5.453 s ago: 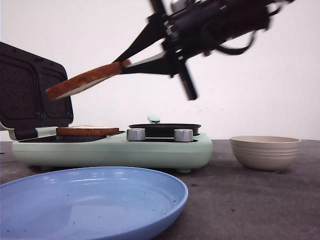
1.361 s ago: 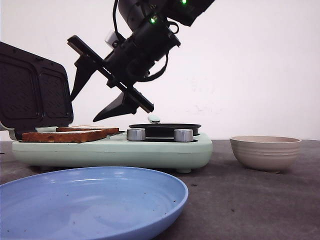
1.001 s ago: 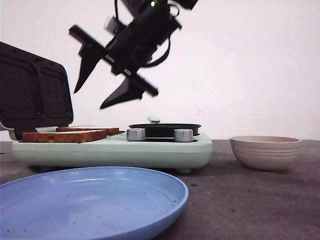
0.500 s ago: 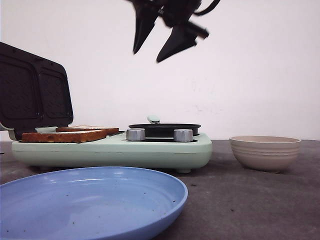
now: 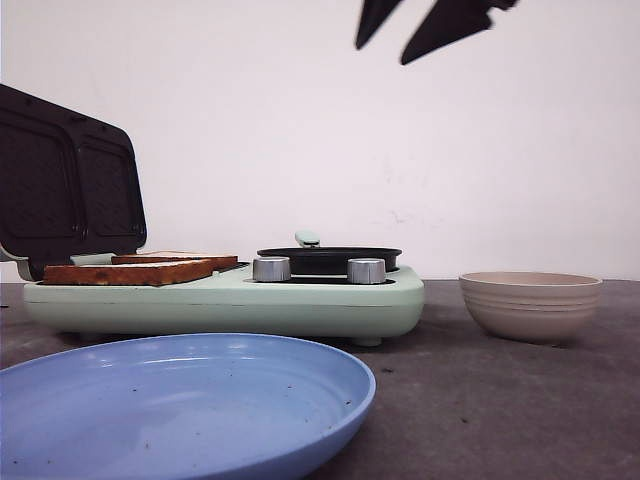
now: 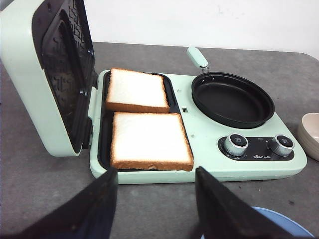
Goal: Make breakfast with bread and shrimp
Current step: 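Raise the right gripper away from the sandwich maker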
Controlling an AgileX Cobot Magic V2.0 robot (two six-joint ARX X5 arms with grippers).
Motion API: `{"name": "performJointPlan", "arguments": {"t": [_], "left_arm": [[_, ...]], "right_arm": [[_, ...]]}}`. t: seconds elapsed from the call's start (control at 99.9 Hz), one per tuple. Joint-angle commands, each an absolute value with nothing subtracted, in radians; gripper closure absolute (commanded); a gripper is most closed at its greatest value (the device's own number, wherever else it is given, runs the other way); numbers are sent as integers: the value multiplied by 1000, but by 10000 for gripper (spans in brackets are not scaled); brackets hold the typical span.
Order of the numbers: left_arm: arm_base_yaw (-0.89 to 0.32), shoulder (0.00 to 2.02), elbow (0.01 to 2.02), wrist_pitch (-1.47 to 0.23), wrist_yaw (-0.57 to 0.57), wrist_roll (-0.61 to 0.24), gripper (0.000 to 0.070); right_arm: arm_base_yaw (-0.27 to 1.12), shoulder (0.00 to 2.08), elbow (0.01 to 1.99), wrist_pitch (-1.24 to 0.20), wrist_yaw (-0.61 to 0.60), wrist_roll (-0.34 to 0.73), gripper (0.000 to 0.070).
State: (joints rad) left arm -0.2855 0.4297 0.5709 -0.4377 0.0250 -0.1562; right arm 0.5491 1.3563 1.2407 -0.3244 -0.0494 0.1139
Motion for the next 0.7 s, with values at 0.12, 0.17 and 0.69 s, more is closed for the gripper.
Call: {"name": "performJointPlan", "arguments": {"t": [0.12,0.17,0.69], "left_arm": [[-288,430,573,-427,22,-147,469],[-288,430,573,-427,22,-148,469],[-286,430,585,-385,-47,-331,306]], "right_arm": [[557,1157,1003,-254,14,60,353],[557,1107,948,-254,30,60,353],[553,715,618,-351,72,169,353]]}}
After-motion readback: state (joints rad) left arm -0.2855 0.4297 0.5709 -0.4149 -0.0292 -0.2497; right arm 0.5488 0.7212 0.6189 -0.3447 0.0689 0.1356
